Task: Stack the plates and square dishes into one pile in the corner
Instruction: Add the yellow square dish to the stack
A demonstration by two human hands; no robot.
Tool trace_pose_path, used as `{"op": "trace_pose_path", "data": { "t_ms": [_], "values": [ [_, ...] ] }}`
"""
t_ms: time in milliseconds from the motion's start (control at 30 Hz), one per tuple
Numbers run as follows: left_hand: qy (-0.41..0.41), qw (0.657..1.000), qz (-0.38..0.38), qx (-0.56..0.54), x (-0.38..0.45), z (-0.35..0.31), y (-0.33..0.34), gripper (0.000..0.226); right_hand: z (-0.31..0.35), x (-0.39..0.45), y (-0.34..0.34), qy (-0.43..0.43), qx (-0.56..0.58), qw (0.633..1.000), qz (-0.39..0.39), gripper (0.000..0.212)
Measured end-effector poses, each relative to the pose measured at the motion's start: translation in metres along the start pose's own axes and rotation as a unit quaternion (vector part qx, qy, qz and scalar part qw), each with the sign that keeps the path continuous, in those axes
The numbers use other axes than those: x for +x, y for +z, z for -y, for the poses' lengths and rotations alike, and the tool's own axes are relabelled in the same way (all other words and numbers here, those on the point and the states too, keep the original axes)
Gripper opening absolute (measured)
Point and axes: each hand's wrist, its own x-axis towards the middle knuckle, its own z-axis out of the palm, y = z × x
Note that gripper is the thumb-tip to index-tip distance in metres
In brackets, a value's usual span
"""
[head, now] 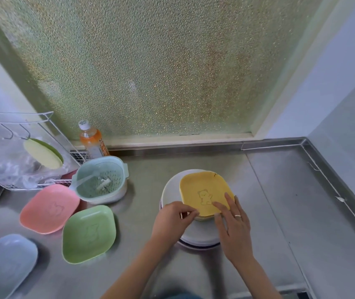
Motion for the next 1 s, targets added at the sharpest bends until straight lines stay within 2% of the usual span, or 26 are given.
{"op": "trace_pose_path", "data": {
  "t_ms": [167,400,500,600,733,867,1000],
  "values": [
    [-0.019,0.999,0.028,0.001,0.003,0.005,0.004,0.015,-0.001,0.000,0.001,0.023,-0.029,0.998,0.043,0.051],
    [-0.046,0.999,0.010,-0.024,-0.004,0.002,0.009,0.015,-0.003,0.000,-0.008,0.019,-0.053,0.995,0.080,0.058],
    [-0.080,0.994,-0.016,-0.067,-0.011,0.005,0.010,0.015,0.004,0.003,-0.010,0.002,-0.048,0.997,0.065,0.055],
    [-0.110,0.987,-0.070,-0.091,-0.024,0.014,0.007,0.021,0.020,0.004,-0.013,-0.071,-0.021,0.997,0.020,0.042],
    [-0.174,0.970,-0.134,-0.105,-0.048,0.037,-0.006,0.028,0.052,0.003,-0.009,-0.246,0.040,0.968,-0.015,0.028],
    [-0.241,0.948,-0.187,-0.094,-0.081,0.063,-0.023,0.029,0.081,-0.005,0.019,-0.356,0.072,0.930,0.056,0.030],
    [-0.294,0.932,-0.206,-0.059,-0.108,0.100,-0.055,0.024,0.114,-0.011,0.047,-0.381,0.061,0.892,0.237,0.038]
  ]
}}
